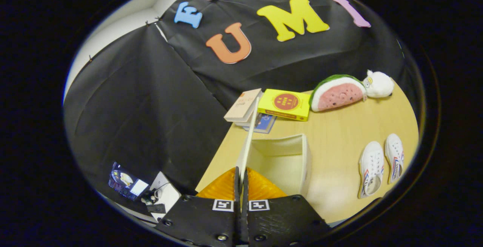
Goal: Open the storage box then place both shoes into the box .Put the left shoe in first, then the right shoe, with the right side of both shoes facing outward in a uniform manner.
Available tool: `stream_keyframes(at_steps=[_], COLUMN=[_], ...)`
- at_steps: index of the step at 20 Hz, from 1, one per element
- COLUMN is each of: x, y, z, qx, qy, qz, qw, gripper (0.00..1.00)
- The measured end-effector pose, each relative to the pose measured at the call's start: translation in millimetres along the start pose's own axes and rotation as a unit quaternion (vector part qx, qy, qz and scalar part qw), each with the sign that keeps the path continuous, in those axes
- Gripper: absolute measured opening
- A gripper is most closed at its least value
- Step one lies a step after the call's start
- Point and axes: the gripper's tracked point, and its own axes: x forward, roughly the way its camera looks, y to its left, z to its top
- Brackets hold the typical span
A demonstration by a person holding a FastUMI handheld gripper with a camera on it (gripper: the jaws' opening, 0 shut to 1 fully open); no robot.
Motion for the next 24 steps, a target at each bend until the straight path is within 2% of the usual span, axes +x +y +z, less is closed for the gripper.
stream_keyframes(at_steps=[6, 7, 12, 13, 17, 18, 19, 23, 24], x=[31, 35, 50, 52, 53, 51, 50, 39, 35], y=[85, 92, 127, 136, 157, 162, 165, 155, 149], z=[2, 1, -1, 0, 1, 3, 4, 20, 24], qx=[-0.055, -0.064, -0.106, -0.113, -0.160, -0.170, -0.179, -0.206, -0.209], qy=[-0.010, -0.007, -0.004, -0.004, -0.026, -0.034, -0.041, -0.077, -0.088], qz=[0.040, 0.040, 0.049, 0.054, 0.064, 0.066, 0.066, 0.044, 0.038], qw=[0.998, 0.997, 0.993, 0.992, 0.985, 0.983, 0.981, 0.975, 0.973], gripper=[0.02, 0.07, 0.16, 0.20, 0.56, 0.62, 0.71, 0.79, 0.85])
